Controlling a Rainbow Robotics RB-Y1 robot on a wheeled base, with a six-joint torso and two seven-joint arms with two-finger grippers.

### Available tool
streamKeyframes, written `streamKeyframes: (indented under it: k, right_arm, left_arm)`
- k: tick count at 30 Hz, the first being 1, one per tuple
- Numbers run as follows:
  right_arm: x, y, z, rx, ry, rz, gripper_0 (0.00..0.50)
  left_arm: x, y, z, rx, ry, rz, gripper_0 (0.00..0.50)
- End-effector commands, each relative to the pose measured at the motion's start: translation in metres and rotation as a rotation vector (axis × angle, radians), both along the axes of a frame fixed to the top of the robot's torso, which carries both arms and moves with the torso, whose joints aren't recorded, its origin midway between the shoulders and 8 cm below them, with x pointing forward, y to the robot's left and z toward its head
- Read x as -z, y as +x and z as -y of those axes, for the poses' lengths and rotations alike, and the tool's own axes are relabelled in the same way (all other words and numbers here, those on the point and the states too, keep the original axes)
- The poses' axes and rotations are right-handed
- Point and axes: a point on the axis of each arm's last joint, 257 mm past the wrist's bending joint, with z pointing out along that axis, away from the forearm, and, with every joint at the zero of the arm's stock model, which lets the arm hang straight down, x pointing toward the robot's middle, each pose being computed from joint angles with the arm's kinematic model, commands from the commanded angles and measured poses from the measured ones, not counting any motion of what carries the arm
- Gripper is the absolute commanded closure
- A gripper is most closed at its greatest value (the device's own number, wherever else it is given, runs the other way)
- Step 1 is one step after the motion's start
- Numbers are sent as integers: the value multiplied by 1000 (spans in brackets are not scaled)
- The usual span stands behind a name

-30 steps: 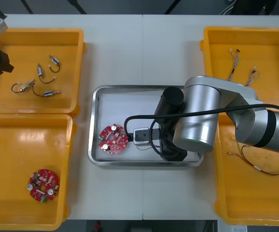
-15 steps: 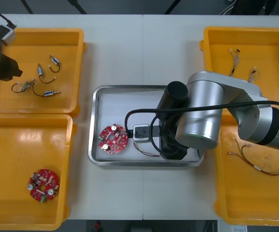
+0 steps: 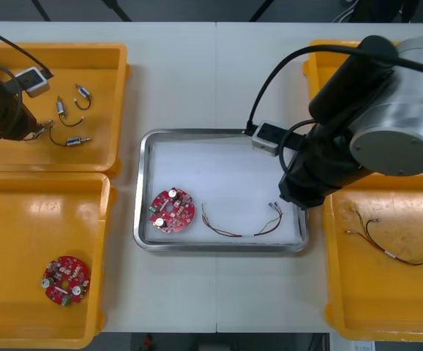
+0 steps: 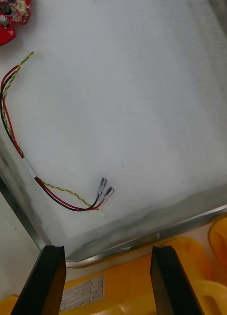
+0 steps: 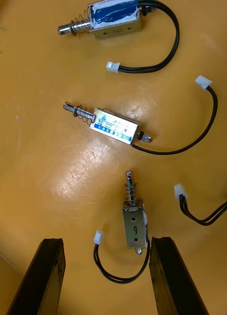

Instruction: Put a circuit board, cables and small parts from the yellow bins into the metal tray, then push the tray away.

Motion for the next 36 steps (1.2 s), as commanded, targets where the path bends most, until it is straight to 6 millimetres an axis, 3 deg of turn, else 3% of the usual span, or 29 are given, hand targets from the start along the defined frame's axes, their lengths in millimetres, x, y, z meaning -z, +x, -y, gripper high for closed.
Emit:
streamKeyframes:
  k: [1, 15, 26, 36]
  right_arm:
    - [-26, 2, 41, 223, 85, 3, 0]
    - [-61, 7, 145, 843, 253, -22, 0]
    - [-73, 36, 188, 1202, 406, -4, 0]
    - [-87, 73, 203, 1409, 517, -36, 0]
  left_arm:
    - [-9, 15, 3, 43, 42, 38, 0]
    - [9, 19, 1, 8, 7, 26, 0]
    - [18, 21, -3, 0, 0, 38, 0]
    - [17, 22, -2, -2, -5, 40, 0]
